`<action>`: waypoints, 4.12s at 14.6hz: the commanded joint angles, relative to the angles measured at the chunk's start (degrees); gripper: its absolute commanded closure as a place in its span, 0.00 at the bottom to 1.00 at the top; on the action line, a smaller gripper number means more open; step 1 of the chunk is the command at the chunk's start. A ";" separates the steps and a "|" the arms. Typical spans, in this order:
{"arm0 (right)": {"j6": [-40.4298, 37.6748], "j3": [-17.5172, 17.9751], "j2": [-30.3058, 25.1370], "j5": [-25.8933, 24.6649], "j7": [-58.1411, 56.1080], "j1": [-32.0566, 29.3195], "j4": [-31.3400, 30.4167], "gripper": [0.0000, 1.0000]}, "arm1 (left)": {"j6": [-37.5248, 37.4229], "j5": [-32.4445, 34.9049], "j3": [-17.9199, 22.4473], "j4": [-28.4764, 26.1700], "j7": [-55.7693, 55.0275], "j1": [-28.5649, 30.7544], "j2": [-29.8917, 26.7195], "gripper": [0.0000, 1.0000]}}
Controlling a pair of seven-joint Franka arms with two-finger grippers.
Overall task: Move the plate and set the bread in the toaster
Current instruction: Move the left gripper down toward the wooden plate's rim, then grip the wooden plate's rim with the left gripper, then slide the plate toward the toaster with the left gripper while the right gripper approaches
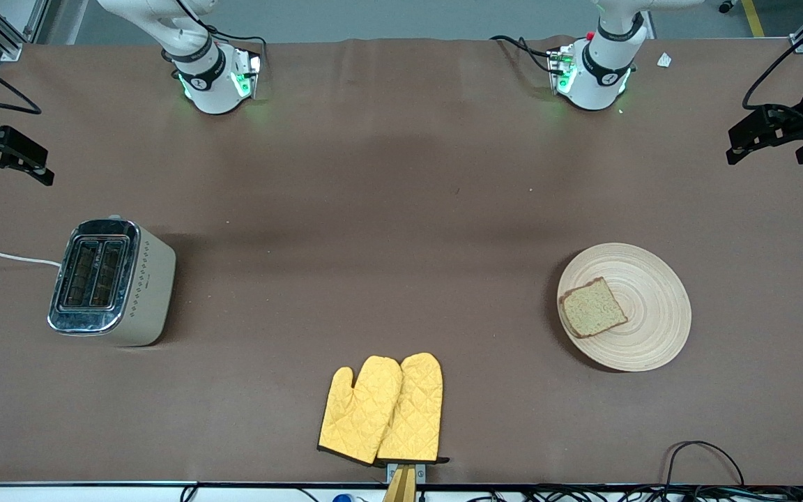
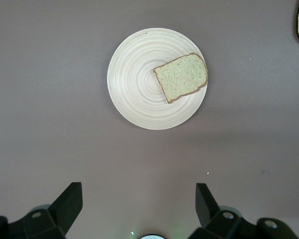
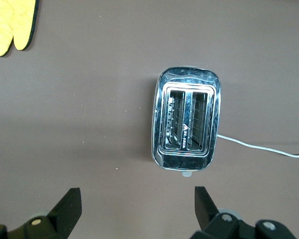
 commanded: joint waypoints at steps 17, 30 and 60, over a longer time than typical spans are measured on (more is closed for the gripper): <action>0.22 0.67 -2.30 -0.13 -0.26 1.12 -1.84 0.00 | 10.50 -30.92 0.21 1.15 24.79 27.01 29.70 0.00; -2.32 0.76 -4.59 -0.48 0.45 5.96 -5.35 0.00 | 18.41 -48.77 0.03 2.47 56.20 33.70 54.15 0.17; -3.55 0.23 -3.19 1.27 1.94 4.82 -3.15 0.00 | 17.25 -51.41 -15.79 -2.35 55.42 25.80 51.36 1.00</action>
